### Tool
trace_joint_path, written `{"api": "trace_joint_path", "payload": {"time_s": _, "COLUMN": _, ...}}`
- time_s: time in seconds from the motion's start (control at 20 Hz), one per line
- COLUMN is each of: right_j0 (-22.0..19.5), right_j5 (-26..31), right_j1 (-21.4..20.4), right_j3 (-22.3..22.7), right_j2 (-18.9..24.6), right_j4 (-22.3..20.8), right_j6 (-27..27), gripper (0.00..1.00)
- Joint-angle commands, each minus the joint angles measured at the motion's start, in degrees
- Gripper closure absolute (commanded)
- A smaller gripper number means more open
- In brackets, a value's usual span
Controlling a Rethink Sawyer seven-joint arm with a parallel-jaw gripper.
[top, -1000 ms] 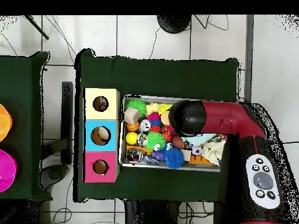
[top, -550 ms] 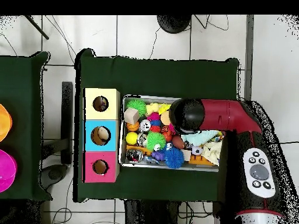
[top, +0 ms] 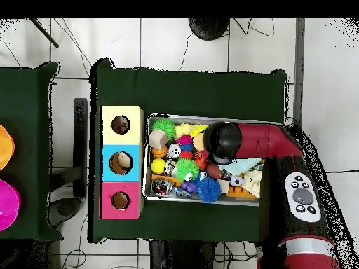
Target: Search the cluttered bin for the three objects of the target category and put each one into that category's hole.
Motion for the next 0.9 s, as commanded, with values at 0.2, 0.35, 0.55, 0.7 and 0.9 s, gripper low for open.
{"api": "trace_joint_path", "payload": {"time_s": 0.2, "right_j0": -1.63, "right_j5": -6.17, "right_j1": 0.91, "right_j3": 2.38, "right_j2": 4.39, "right_j4": -3.24, "right_j6": -6.45, "gripper": 0.00}}
{"api": "trace_joint_path", "payload": {"time_s": 0.35, "right_j0": -1.71, "right_j5": -8.41, "right_j1": 0.74, "right_j3": 0.96, "right_j2": 5.10, "right_j4": -3.56, "right_j6": -6.59, "gripper": 0.00}}
{"api": "trace_joint_path", "payload": {"time_s": 0.55, "right_j0": -1.45, "right_j5": -6.94, "right_j1": 1.68, "right_j3": -0.46, "right_j2": 5.15, "right_j4": -3.06, "right_j6": -7.36, "gripper": 0.00}}
{"api": "trace_joint_path", "payload": {"time_s": 0.7, "right_j0": -1.13, "right_j5": -5.72, "right_j1": 1.42, "right_j3": -0.36, "right_j2": 4.51, "right_j4": -3.98, "right_j6": -9.11, "gripper": 1.00}}
{"api": "trace_joint_path", "payload": {"time_s": 0.9, "right_j0": -0.78, "right_j5": -4.40, "right_j1": 2.00, "right_j3": -1.21, "right_j2": 4.16, "right_j4": -4.42, "right_j6": -9.78, "gripper": 1.00}}
